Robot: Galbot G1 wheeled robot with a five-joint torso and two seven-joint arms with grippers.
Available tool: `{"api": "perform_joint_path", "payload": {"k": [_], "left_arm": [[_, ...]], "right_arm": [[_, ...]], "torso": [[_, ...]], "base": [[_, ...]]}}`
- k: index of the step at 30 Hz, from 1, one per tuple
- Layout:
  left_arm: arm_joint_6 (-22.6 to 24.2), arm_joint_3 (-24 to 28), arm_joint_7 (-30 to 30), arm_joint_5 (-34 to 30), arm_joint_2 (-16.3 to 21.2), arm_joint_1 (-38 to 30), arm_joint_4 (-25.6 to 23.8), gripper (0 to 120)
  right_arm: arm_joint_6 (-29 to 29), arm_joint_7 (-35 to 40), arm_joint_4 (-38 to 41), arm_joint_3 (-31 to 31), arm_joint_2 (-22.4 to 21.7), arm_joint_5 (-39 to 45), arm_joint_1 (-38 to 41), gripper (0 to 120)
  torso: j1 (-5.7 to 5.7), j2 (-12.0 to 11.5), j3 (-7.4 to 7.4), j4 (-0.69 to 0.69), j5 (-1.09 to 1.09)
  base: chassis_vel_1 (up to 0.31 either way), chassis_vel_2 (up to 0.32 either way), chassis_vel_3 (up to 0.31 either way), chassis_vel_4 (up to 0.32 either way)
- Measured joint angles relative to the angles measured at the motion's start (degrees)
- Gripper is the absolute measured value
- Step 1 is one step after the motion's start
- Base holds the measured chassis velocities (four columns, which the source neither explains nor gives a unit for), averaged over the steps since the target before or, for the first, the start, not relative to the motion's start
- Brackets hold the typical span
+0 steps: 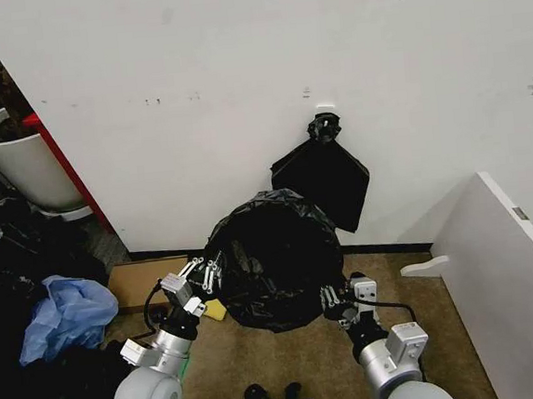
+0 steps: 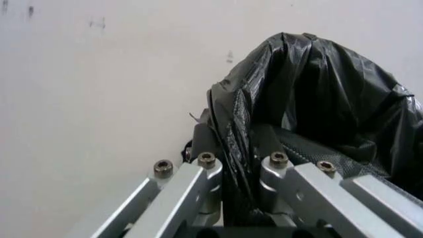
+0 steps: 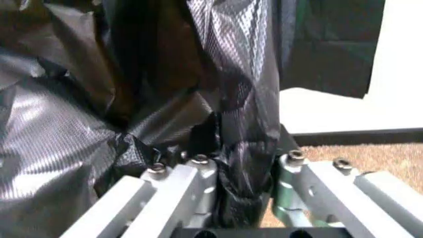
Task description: Place the garbage bag over the trash bin.
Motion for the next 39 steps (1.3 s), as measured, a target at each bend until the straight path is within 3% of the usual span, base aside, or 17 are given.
{"api": "perform_joint_path", "payload": {"k": [3, 8, 17, 21, 24, 29, 33, 39], "left_arm": [[-3.0, 0.0, 0.4, 1.5, -0.1, -0.4, 1.6, 5], [-8.5, 0.0, 0.9, 6.2, -1.0, -0.9, 4.8, 23], [-8.5, -0.5, 0.7, 4.5, -0.2, -1.0, 6.4, 54], [-7.2, -1.8, 7.1, -3.0, 1.1, -1.2, 7.5, 70], [-5.0, -2.3, 16.4, -8.9, 2.1, -1.5, 8.7, 84], [-2.8, -2.9, 25.2, -12.9, 2.9, -1.6, 9.4, 97], [0.0, -2.8, 32.8, -13.1, 2.5, -1.7, 10.4, 100], [2.6, -2.2, 33.3, -13.2, 1.7, -2.1, 11.6, 99]], "right_arm": [[-0.1, 1.4, 0.0, -0.5, 0.4, -0.1, 0.2, 5], [1.9, 3.2, -1.9, -0.7, 1.5, -7.4, 0.4, 0], [2.6, 3.9, -1.7, 2.7, 2.3, -3.9, 0.5, 0], [1.9, 3.9, -1.2, 5.7, 1.8, 1.5, 0.6, 0], [1.0, 3.9, -0.5, 6.8, 1.7, 5.9, 1.1, 0], [-0.1, 4.1, 0.2, 7.8, 1.7, 10.8, 1.4, 0], [-0.6, 4.1, 0.6, 8.1, 1.7, 14.3, 1.4, 0], [-1.1, 3.7, 1.5, 8.7, 1.7, 17.0, 1.3, 0]], "torso": [[0.00, 0.0, 0.00, 0.00, 0.00], [0.00, 0.0, 0.00, 0.00, 0.00], [0.00, 0.0, 0.00, 0.00, 0.00], [0.00, 0.0, 0.01, -0.02, 0.00], [0.01, 0.0, 0.01, 0.00, -0.02], [0.01, 0.0, 0.00, 0.00, 0.00], [0.00, 0.0, 0.00, 0.00, 0.00], [0.00, 0.0, 0.00, 0.00, 0.00]], "base": [[0.000, 0.000, 0.000, 0.000], [0.000, 0.000, 0.000, 0.000], [0.000, 0.000, 0.000, 0.000], [0.000, 0.000, 0.000, 0.000], [0.000, 0.000, 0.000, 0.000], [0.000, 0.000, 0.000, 0.000], [0.000, 0.000, 0.000, 0.000], [0.000, 0.000, 0.000, 0.000]]}}
